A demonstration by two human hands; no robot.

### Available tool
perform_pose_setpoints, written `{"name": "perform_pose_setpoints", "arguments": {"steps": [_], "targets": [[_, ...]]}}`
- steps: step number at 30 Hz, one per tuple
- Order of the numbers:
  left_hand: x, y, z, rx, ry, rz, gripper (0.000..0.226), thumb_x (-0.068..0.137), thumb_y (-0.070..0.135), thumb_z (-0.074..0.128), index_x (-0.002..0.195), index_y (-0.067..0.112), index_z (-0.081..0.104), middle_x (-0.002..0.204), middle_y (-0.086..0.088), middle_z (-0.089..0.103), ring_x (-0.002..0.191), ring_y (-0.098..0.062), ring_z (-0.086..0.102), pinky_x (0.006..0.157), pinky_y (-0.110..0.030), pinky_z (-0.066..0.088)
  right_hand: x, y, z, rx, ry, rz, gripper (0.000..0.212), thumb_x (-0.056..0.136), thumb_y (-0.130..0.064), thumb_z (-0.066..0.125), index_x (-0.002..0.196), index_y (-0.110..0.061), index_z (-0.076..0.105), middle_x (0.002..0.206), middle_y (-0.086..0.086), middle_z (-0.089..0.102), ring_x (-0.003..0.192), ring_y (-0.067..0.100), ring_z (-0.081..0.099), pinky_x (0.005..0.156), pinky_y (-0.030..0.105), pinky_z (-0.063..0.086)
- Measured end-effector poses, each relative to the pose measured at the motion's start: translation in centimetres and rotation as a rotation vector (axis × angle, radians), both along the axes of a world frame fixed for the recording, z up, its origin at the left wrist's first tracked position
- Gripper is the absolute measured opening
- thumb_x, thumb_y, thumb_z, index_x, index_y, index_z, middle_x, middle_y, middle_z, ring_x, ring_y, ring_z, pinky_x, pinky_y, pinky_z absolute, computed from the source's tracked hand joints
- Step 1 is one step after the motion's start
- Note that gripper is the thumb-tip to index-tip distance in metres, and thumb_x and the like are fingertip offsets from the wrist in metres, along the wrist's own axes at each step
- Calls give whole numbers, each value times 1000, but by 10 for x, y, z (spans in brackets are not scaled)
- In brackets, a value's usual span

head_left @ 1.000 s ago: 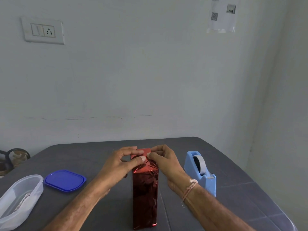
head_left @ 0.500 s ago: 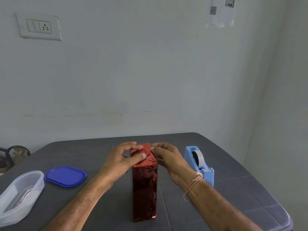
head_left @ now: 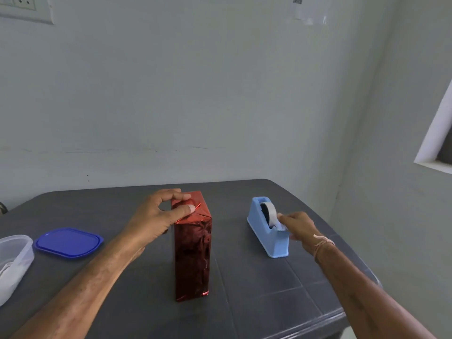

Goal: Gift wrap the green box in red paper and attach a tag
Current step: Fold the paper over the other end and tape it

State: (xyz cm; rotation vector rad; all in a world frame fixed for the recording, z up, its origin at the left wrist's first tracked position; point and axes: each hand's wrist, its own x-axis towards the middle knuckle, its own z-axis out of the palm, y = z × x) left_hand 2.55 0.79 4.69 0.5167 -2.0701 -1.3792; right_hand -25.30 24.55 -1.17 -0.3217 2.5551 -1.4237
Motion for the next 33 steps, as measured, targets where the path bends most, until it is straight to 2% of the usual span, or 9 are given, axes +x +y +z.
{"name": "perform_pose_setpoints", "arguments": {"steps": [3, 8, 11, 13, 15, 18, 20, 25, 33], "targets": [[0, 0, 1, 5, -6, 5, 28, 80, 36, 83, 108, 36, 75, 136, 21, 56, 94, -7, 64, 68, -27, 50, -13, 5, -10, -8, -148, 58, 45, 97, -36, 67, 118, 3, 67, 118, 18, 68, 109, 33, 67, 81, 38, 63], [1, 0, 1, 23, -16, -5, 30, 80, 37, 82, 109, 38, 74, 138, 21, 55, 91, -10, 66, 69, -30, 51, -15, 7, -3, -89, -279, 90, 44, 99, -24, 68, 128, 8, 60, 127, 22, 62, 113, 35, 65, 74, 37, 62], [1, -2, 0, 23, -10, -7, 28, 80, 38, 83, 106, 39, 76, 137, 22, 56, 109, -15, 64, 73, -30, 51, -14, 8, 5, -140, -371, 91, 32, 94, -13, 73, 117, 6, 62, 127, 25, 60, 103, 34, 66, 75, 45, 63], [0, -2, -1, 35, -4, -9, 28, 79, 38, 84, 106, 38, 76, 137, 23, 56, 115, -17, 62, 75, -31, 51, -13, 6, 9, -143, -402, 78, 34, 92, -11, 75, 118, 6, 62, 128, 22, 56, 105, 38, 66, 75, 52, 64], [0, -2, -1, 45, -3, -13, 29, 78, 39, 84, 107, 38, 76, 137, 23, 56, 112, -15, 63, 75, -32, 51, -12, 5, 11, -168, -415, 57, 39, 94, -11, 73, 126, 6, 61, 132, 21, 55, 107, 41, 66, 80, 56, 62], [1, 0, 1, 43, 6, -8, 29, 80, 36, 83, 108, 36, 75, 137, 21, 56, 94, -9, 64, 70, -30, 50, -8, 9, 10, -258, -443, 49, 38, 96, -11, 70, 130, 3, 62, 135, 21, 55, 108, 41, 67, 87, 57, 60], [1, 1, 1, 37, 16, 0, 28, 81, 32, 82, 109, 35, 75, 137, 19, 56, 87, -6, 61, 68, -28, 48, -3, 12, 6, -315, -447, 42, 36, 96, -11, 70, 127, 3, 62, 135, 21, 55, 109, 41, 67, 87, 56, 61], [2, 4, 2, 31, 29, -5, 26, 83, 29, 81, 109, 34, 75, 137, 19, 55, 85, -4, 59, 67, -27, 46, 4, 14, -8, -378, -399, 12, 17, 96, -16, 68, 106, -2, 66, 132, 22, 59, 112, 39, 66, 88, 55, 61], [2, 4, 3, 43, 33, -18, 26, 83, 30, 81, 107, 35, 76, 140, 19, 55, 103, 1, 58, 69, -24, 44, 15, 15, -17, -445, -397, -37, 11, 96, -16, 68, 93, -5, 66, 130, 18, 58, 117, 36, 63, 90, 53, 61]]}}
